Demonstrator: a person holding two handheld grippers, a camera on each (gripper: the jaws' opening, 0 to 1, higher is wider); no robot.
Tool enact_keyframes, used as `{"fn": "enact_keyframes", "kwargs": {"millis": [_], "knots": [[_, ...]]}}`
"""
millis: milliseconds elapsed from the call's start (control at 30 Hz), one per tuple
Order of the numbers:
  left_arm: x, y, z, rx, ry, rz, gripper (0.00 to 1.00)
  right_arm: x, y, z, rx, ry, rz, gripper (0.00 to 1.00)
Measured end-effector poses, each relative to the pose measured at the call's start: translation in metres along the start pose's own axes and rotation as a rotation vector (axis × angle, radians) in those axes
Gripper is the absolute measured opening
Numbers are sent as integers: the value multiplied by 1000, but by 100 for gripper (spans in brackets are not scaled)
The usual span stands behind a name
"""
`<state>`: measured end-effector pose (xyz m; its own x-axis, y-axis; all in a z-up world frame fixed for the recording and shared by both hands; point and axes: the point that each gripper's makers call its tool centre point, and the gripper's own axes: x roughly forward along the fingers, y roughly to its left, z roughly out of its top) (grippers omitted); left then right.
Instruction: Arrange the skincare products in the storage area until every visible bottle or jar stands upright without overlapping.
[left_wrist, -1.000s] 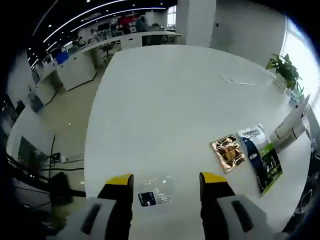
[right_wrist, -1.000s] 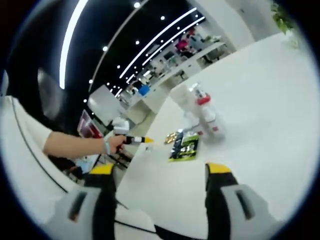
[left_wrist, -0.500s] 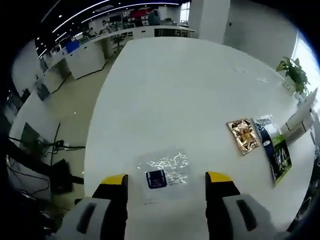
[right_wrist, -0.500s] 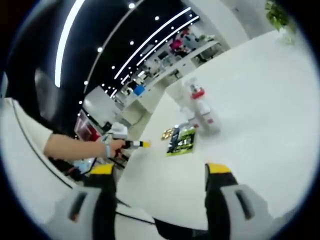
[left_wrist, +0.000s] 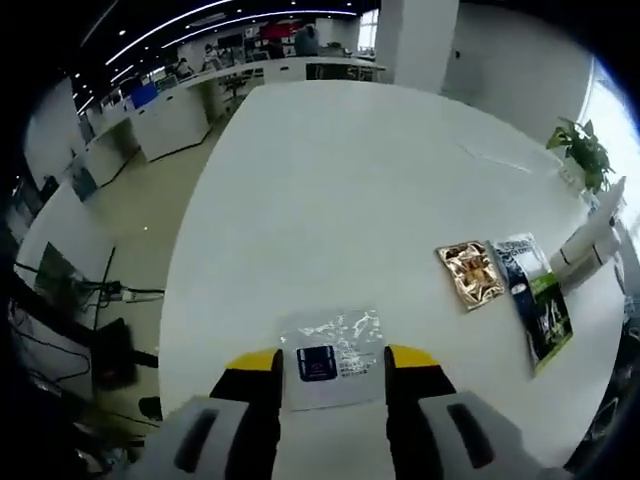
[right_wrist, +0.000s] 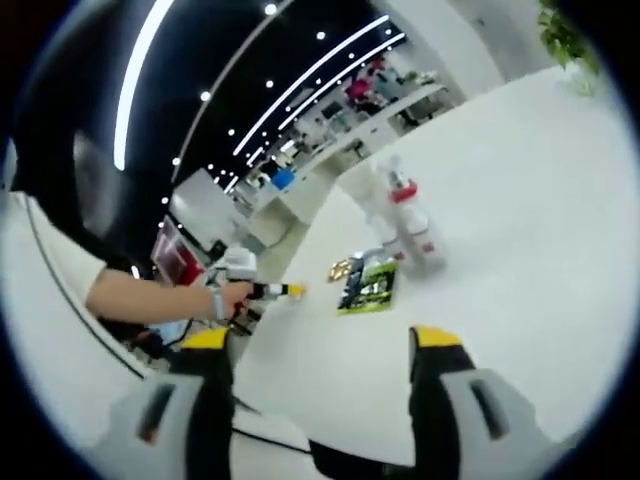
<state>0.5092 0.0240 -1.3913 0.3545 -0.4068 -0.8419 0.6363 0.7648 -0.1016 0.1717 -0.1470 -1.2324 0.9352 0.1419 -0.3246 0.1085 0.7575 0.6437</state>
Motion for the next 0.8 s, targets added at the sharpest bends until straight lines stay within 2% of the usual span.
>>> {"fn": "enact_keyframes", "kwargs": {"millis": [133,200,300,433,567,633,700,800], "knots": [[-12,-9,-2,-22,-36,-40,41,16,4,-4,2,38,46,69],[-17,-12,-6,-32,-46,-50,41,27,10,-8,-15,93,84,69],[-28,-24,-16,-44,-65,-83,41,39,19,-2,-37,109,125,68],[-48,-46,-30,-43,-104,-130,41,52,25,2,-4,128,180,67],[-74,-73,-41,-57,-160,-190,41,64,31,-6,6,183,224,66],[-87,-86,-41,-73,-200,-222,41,70,34,-10,25,215,241,65],[-97,-95,-43,-115,-228,-248,41,74,38,-10,37,220,257,65],[-117,-119,-47,-126,-272,-292,41,82,46,-9,85,225,287,65]]}}
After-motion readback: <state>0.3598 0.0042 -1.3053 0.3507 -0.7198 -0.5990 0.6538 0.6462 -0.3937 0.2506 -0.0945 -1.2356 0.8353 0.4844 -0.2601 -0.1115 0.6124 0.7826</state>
